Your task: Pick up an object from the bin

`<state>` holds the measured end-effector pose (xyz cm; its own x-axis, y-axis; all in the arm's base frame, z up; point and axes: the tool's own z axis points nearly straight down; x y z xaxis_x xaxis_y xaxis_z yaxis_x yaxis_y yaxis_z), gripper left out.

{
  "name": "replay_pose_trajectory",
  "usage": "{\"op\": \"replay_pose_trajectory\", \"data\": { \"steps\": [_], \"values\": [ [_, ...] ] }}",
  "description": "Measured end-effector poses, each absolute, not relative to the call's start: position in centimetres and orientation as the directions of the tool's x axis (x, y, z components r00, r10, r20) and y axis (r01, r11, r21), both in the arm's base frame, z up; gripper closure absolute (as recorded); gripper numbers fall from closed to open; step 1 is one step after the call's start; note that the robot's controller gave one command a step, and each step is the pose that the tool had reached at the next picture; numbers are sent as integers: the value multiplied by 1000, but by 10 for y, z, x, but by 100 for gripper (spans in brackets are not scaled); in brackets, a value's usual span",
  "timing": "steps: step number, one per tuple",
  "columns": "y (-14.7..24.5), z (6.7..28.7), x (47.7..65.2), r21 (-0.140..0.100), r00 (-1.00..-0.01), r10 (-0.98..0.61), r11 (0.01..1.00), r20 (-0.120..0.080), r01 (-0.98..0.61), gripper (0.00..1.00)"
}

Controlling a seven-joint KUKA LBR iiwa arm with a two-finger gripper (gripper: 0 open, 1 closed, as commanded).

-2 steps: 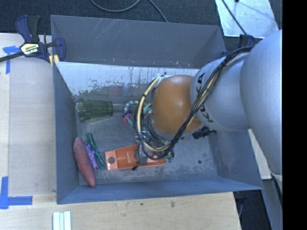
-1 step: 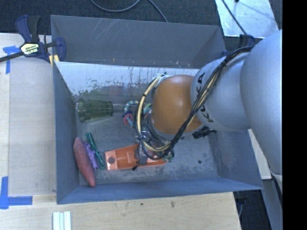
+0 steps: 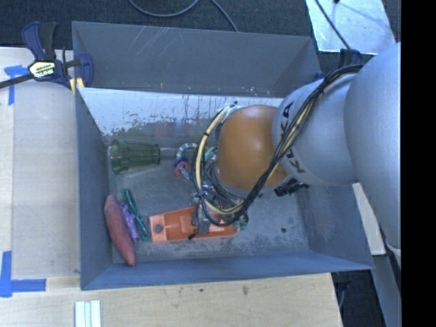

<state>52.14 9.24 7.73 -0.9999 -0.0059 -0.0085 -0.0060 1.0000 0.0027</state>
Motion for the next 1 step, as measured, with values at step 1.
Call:
{"op": "replay_pose_trajectory", "data": {
  "steps": [1],
  "values": [
    [92,87,522,2,-1000,-6,1000,-9,-6,100]
  ]
}}
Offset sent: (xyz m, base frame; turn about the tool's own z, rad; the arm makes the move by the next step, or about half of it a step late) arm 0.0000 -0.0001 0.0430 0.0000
